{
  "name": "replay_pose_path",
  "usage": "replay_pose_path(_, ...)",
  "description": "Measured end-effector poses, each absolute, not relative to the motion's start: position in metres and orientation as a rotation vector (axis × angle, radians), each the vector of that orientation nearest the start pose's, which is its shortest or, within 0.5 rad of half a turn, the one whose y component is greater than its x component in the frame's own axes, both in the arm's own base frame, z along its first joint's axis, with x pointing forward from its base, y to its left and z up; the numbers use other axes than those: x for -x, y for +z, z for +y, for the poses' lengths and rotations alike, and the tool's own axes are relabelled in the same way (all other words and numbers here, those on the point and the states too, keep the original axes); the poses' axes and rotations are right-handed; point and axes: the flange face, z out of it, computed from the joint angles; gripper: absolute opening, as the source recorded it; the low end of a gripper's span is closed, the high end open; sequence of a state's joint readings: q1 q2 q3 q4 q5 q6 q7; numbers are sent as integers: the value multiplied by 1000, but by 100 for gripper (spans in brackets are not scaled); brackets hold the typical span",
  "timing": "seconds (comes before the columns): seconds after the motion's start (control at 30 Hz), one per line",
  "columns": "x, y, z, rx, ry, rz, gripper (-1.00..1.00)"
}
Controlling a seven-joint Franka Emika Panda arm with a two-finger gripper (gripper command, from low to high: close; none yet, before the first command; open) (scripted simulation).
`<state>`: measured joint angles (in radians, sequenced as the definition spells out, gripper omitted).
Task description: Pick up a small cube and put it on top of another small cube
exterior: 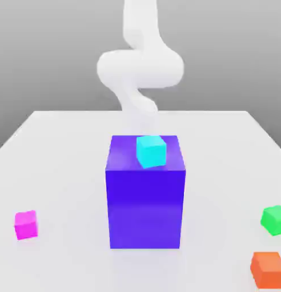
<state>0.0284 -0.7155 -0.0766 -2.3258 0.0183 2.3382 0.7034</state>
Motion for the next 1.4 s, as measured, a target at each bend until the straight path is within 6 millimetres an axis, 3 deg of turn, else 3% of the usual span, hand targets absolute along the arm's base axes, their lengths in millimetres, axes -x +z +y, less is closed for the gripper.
replay_pose_path(0.2, -434, 559, -92, 2622, -713, 927, 0)
replay_pose_path(0.4, -450, 441, -151, 2726, -519, 880, 0)
replay_pose_path(0.6, -428, 329, -206, 2833, -335, 847, 0)
replay_pose_path(0.8, -370, 237, -259, 2952, -142, 830, 0)
replay_pose_path(0.93, -330, 193, -283, 3033, -20, 796, 0)
replay_pose_path(1.17, -324, 138, -287, 3046, -4, 789, 0)
replay_pose_path(1.2, -324, 130, -286, 3043, -2, 791, -100)
replay_pose_path(1.4, -323, 126, -286, 3040, 1, 792, -100)
